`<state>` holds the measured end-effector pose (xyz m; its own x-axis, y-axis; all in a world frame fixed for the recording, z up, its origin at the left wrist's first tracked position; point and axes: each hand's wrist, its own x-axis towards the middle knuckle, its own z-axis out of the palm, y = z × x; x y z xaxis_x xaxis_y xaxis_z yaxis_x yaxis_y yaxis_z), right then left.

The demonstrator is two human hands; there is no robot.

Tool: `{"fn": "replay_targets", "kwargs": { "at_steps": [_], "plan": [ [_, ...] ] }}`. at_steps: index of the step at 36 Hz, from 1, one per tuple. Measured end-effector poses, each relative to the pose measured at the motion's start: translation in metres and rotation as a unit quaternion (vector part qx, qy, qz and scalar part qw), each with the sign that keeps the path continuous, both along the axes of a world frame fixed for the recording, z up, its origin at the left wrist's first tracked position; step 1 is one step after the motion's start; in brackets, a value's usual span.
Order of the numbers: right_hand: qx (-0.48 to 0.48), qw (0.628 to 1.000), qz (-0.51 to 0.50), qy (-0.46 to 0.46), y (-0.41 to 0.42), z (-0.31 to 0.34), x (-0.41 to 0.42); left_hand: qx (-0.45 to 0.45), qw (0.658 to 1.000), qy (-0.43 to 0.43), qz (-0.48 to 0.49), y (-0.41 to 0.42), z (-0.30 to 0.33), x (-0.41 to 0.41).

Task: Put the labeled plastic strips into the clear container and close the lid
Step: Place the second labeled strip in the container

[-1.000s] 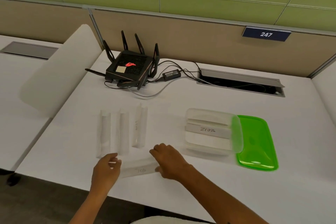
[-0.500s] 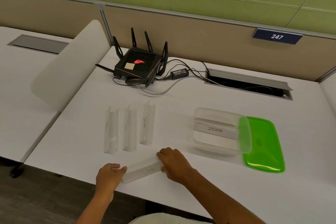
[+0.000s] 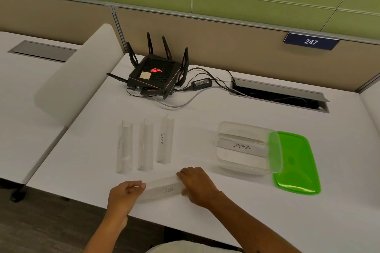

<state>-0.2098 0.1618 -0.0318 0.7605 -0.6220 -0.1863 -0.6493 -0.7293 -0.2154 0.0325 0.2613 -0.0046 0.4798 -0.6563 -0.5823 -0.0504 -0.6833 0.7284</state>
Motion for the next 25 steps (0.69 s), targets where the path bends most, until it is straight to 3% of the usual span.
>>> {"fn": "replay_targets", "kwargs": {
  "at_steps": [16, 25],
  "plan": [
    [-0.087, 0.995, 0.045, -0.006, -0.018, 0.044, -0.015, -0.117, 0.992, -0.043, -0.027, -0.021, 0.053, -0.015],
    [-0.148, 0.988, -0.010, -0.039, -0.051, 0.090, -0.060, -0.205, 0.969, -0.107, -0.086, -0.057, 0.086, -0.047]
  ]
}}
